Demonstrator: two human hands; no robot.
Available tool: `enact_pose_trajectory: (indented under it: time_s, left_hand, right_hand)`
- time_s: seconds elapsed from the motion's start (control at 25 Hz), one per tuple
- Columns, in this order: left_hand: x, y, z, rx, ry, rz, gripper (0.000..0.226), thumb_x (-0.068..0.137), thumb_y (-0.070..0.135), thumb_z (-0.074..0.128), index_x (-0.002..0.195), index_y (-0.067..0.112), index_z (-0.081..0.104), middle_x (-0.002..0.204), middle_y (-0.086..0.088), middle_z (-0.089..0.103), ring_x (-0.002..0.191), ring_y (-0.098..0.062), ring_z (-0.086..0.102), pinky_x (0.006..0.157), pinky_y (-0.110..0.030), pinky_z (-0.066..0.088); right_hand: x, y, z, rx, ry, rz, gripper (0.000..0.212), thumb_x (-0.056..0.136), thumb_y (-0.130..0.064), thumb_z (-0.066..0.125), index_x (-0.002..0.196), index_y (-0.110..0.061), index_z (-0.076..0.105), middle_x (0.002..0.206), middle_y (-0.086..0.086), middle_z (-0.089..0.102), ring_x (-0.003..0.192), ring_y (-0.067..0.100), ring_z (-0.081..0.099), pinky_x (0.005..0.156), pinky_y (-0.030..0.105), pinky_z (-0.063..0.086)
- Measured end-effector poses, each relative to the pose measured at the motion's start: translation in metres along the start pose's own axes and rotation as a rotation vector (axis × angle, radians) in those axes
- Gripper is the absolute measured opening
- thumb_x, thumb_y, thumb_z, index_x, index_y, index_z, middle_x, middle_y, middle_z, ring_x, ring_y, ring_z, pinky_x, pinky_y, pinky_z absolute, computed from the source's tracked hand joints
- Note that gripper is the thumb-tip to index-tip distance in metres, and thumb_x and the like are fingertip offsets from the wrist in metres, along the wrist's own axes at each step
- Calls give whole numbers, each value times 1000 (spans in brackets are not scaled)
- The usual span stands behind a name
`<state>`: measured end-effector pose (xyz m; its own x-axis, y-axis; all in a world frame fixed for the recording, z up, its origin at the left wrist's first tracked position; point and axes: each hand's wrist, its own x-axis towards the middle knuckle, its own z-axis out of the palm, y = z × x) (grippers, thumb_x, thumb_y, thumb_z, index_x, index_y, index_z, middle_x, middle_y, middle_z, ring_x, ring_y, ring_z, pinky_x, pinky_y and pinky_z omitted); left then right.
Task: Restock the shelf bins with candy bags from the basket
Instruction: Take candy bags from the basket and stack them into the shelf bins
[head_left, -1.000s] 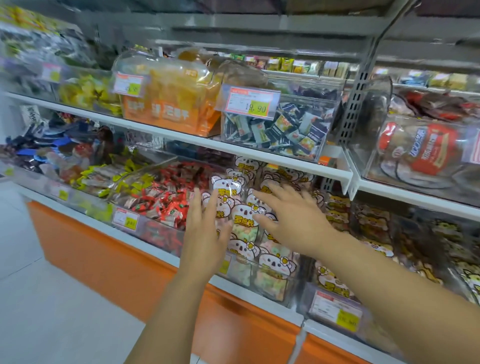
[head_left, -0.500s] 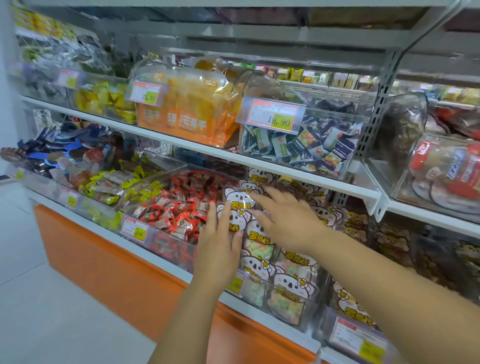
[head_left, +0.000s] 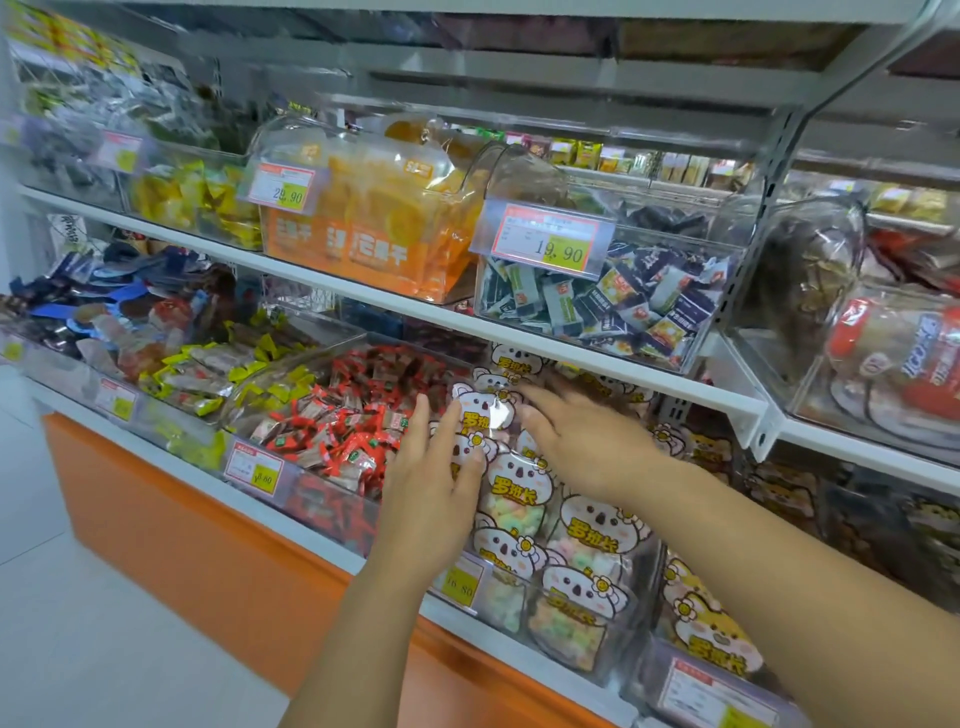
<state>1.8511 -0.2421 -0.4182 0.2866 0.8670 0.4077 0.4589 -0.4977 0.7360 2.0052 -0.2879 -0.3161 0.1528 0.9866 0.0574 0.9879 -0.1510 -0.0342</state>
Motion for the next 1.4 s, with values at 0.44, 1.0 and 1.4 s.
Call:
enact_pose_trajectory:
  time_s: [0.44, 1.0, 1.4]
  left_hand:
    - [95, 24, -2, 221, -302, -4, 46, 105, 31, 29, 149, 21, 34, 161, -7, 17, 146, -29, 20, 116, -38, 21]
    - [46, 44, -12, 486, -269, 279, 51, 99, 58, 20, 148, 44, 29, 162, 8, 13, 150, -16, -3, 117, -58, -7]
    - [46, 50, 2, 559, -291, 263, 46, 102, 48, 22, 147, 43, 29, 161, 4, 14, 150, -20, -2, 116, -63, -6]
  right_hand:
    - [-7, 52, 25, 19, -98, 164, 62, 90, -73, 11, 148, -52, 3, 160, -17, -15, 148, 25, -17, 111, 68, -5]
    - [-86, 67, 25, 155, 15, 120, 63, 89, -71, 20, 147, -54, 1, 162, -11, -5, 149, 15, -6, 119, 51, 1]
    - [-68, 67, 35, 137, 65, 143, 63, 91, -70, 14, 149, -48, 10, 162, -7, 1, 149, 19, -7, 118, 50, 2]
